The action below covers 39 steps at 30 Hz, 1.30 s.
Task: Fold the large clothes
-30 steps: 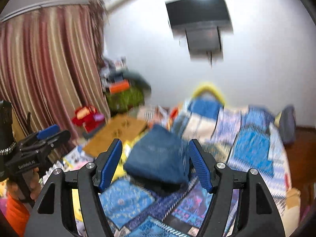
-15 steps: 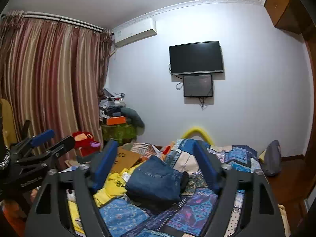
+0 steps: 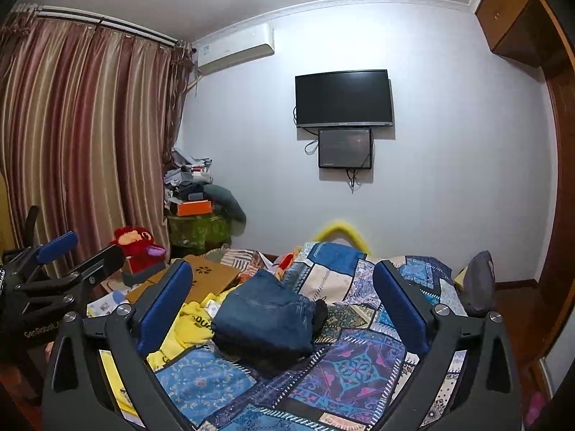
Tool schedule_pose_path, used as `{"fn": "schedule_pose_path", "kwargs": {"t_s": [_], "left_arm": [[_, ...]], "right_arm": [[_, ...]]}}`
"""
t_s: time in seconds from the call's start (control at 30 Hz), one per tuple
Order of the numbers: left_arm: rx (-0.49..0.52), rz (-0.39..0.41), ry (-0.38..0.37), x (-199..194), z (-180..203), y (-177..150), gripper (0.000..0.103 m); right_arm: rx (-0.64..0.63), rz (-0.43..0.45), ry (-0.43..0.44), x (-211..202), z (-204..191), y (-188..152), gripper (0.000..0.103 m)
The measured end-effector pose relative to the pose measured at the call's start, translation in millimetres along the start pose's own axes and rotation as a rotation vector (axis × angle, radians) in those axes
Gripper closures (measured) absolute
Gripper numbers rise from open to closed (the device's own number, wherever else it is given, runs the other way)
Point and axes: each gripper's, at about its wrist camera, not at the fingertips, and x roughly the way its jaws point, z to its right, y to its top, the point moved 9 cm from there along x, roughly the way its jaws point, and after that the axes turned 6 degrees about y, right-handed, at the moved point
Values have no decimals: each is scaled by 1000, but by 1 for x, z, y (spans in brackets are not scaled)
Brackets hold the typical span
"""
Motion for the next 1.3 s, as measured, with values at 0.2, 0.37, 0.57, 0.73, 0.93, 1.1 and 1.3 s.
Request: {"fn": "schedule_pose_path", "kwargs": {"t_s": [0.2, 0.37, 0.57, 0.73, 0.93, 1.1, 1.3], "left_arm": [[4, -8, 2, 3, 1, -5, 1], [5, -14, 1, 2, 2, -8, 1], [-1, -29, 3, 5, 2, -12, 1], [-4, -35, 8, 7, 1, -15, 1], [8, -35, 17, 7, 4, -17, 1], [24, -37, 19, 7, 8, -19, 1], [24, -43, 14, 8, 11, -21, 1]], "right_arm": [[5, -13, -2, -3, 1, -8, 3], [12, -22, -2, -4, 2, -10, 3], [18, -31, -2, -5, 4, -9, 3], [19, -38, -1, -5, 5, -10, 3], [23, -43, 1, -6, 7, -11, 3], [27, -45, 3, -5, 8, -11, 3], [35, -51, 0, -5, 9, -12, 3]]}}
